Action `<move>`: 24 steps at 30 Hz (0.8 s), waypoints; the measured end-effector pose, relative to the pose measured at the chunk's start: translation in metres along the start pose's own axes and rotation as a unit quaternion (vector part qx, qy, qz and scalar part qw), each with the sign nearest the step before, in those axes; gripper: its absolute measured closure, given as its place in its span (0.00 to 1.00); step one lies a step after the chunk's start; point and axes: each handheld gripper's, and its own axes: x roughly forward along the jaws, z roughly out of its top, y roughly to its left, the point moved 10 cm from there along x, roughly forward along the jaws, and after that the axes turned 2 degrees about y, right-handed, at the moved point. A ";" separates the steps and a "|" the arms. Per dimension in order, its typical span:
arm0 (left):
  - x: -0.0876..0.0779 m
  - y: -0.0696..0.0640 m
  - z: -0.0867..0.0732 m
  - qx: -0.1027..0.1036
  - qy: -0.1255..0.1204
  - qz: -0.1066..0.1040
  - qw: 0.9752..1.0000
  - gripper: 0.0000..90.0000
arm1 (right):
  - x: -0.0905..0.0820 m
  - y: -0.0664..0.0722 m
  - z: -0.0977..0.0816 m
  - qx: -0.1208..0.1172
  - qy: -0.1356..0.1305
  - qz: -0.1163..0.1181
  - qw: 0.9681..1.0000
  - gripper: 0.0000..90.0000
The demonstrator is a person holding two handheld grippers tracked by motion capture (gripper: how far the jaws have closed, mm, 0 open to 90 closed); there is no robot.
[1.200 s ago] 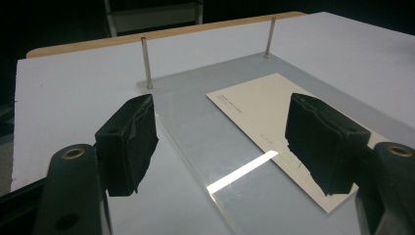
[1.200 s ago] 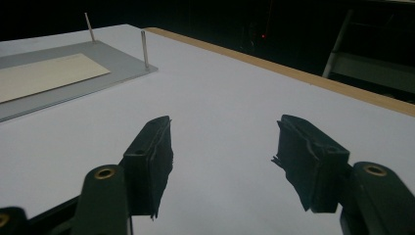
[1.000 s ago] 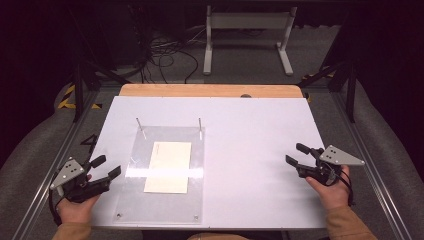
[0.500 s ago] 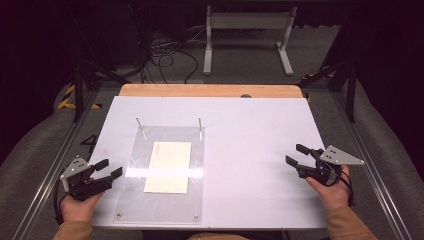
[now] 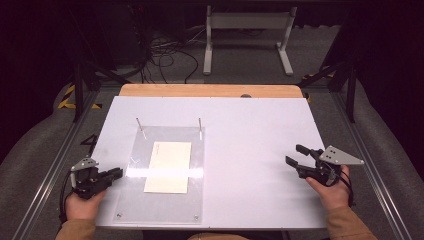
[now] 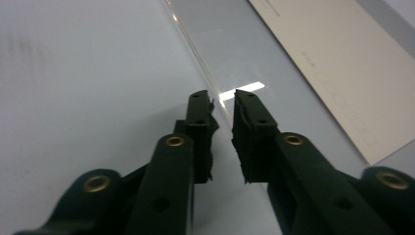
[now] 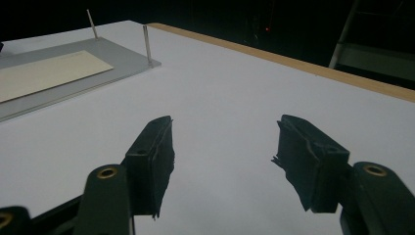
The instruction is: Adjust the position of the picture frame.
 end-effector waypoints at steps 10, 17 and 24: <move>0.006 -0.004 0.001 0.001 0.017 -0.015 1.000 0.99 | -0.002 0.000 -0.001 0.002 0.000 -0.004 1.000 0.42; 0.008 -0.006 0.002 0.002 0.027 -0.022 0.999 1.00 | -0.004 -0.001 -0.002 0.002 0.002 -0.005 1.000 0.42; 0.011 -0.008 0.004 -0.001 0.028 -0.022 0.999 1.00 | -0.004 0.000 -0.002 0.001 0.003 -0.006 1.000 0.42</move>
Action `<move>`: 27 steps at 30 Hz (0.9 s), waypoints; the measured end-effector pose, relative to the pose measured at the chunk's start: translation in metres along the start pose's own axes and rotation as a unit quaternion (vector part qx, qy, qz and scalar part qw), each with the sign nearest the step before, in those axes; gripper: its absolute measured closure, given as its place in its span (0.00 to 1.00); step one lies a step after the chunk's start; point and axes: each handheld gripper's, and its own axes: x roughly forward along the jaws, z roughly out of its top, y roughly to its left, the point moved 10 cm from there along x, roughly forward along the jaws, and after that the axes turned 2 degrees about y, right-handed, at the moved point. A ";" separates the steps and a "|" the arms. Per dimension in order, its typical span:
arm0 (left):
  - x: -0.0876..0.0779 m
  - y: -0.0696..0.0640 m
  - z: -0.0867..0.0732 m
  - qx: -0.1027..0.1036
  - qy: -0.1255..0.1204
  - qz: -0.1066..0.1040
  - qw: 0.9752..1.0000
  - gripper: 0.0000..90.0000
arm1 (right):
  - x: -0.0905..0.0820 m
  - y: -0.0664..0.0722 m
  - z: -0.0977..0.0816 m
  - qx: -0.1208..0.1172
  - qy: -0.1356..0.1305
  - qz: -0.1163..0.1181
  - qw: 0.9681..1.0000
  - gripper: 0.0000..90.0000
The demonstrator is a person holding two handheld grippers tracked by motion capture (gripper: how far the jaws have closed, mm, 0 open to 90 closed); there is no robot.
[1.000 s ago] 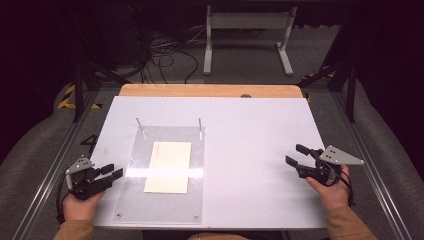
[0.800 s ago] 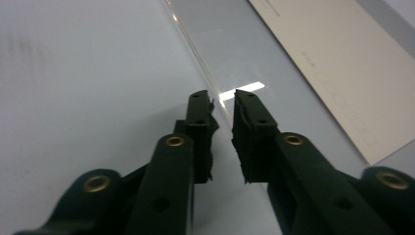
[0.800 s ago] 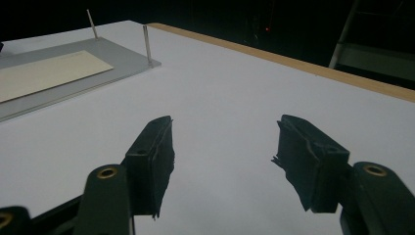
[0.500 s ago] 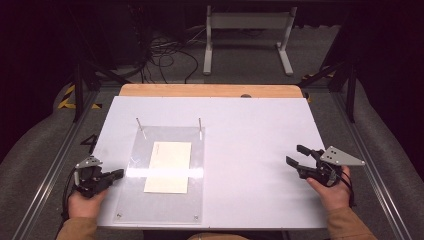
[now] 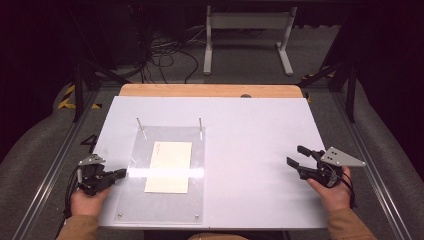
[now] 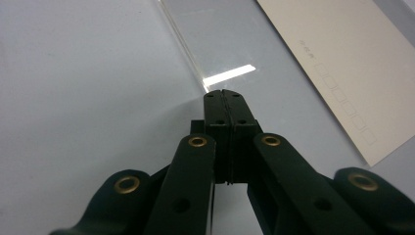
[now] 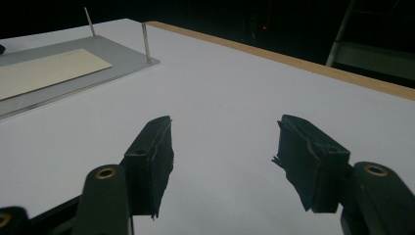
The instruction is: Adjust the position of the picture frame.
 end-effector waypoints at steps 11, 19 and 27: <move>0.017 -0.021 0.011 0.013 0.004 -0.013 1.000 1.00 | 0.000 0.000 0.000 -0.001 0.000 0.001 1.000 0.42; 0.034 -0.038 0.023 0.036 0.013 -0.021 0.999 1.00 | -0.001 0.000 -0.001 0.002 0.001 0.000 1.000 0.42; 0.049 -0.055 0.035 0.056 0.023 -0.025 0.998 1.00 | 0.000 0.000 -0.002 0.003 0.001 0.003 1.000 0.42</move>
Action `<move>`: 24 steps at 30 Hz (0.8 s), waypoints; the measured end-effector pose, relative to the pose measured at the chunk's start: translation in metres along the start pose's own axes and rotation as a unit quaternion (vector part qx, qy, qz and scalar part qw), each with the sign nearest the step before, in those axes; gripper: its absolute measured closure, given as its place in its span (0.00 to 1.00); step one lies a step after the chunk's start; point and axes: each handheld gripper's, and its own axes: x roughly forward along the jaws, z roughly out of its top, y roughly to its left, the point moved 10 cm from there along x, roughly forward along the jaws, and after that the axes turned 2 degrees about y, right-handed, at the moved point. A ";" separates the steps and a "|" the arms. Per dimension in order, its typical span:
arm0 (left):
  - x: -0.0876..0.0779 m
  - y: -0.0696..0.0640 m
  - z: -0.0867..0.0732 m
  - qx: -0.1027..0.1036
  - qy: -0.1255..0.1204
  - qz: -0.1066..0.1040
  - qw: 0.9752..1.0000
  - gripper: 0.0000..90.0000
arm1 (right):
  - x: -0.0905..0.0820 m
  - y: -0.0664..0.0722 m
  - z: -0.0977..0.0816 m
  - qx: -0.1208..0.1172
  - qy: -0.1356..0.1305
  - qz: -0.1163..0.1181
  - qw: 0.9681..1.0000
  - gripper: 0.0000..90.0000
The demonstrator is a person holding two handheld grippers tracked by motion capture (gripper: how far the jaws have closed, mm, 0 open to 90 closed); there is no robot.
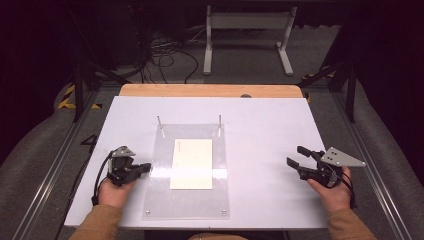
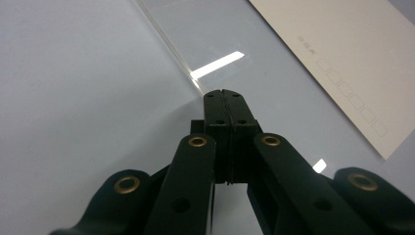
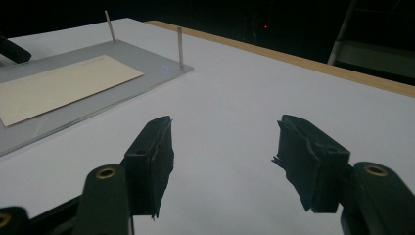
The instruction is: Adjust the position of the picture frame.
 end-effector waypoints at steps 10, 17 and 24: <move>0.015 -0.010 0.014 0.014 0.004 0.001 1.000 1.00 | -0.002 0.002 -0.001 0.001 -0.002 0.007 1.000 0.48; 0.022 -0.017 0.021 0.029 0.007 0.004 1.000 1.00 | 0.004 0.005 0.003 0.003 -0.003 0.016 1.000 0.48; 0.032 -0.031 0.028 0.040 0.009 0.002 0.999 1.00 | 0.018 0.018 0.018 -0.015 -0.016 0.031 0.999 0.52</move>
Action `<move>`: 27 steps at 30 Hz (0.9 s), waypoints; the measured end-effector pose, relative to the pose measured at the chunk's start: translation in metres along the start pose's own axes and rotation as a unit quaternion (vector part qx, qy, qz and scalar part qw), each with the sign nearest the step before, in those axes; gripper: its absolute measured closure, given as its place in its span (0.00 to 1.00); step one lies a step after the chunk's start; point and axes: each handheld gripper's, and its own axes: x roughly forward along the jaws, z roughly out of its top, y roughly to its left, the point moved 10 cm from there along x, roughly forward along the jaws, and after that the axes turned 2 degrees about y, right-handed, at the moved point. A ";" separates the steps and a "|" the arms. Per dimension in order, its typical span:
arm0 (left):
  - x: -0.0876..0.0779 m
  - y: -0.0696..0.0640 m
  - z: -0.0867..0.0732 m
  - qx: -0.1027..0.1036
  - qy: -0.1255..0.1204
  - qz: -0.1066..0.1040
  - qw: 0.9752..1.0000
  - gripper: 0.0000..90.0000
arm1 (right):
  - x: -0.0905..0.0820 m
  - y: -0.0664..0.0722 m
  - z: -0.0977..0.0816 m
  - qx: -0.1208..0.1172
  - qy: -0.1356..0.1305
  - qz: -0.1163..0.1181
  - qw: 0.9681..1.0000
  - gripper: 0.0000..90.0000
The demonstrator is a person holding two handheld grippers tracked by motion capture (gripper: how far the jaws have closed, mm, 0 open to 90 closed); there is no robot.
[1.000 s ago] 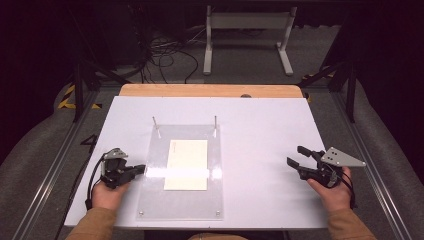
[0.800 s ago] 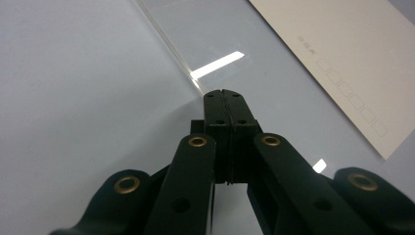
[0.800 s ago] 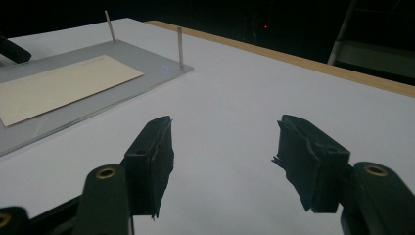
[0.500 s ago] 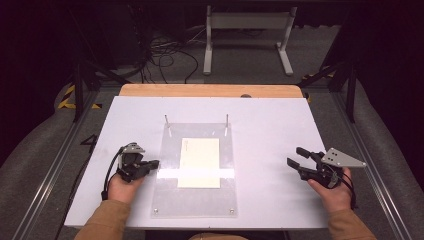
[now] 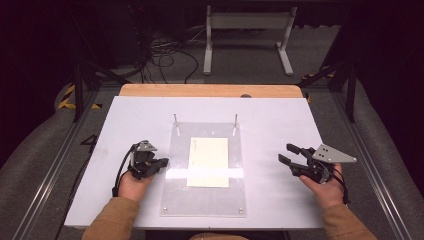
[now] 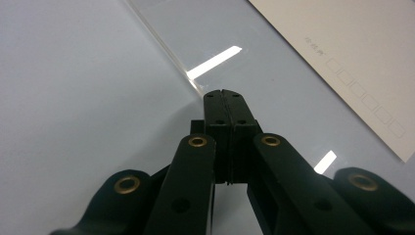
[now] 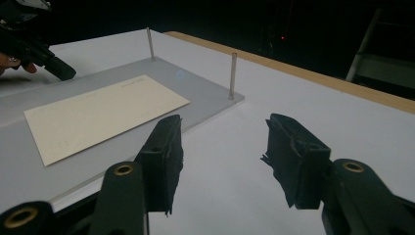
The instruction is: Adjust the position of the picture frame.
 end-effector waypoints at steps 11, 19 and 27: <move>0.009 -0.013 0.008 0.016 0.002 -0.009 1.000 1.00 | 0.023 -0.004 0.011 0.014 0.016 0.010 1.000 0.56; -0.002 -0.011 0.011 0.018 -0.024 -0.015 0.999 0.88 | 0.083 -0.010 0.035 0.005 0.042 0.023 0.999 0.56; -0.012 -0.013 0.012 0.026 -0.044 -0.014 0.999 0.75 | 0.144 -0.025 0.038 0.003 0.075 0.019 0.997 0.63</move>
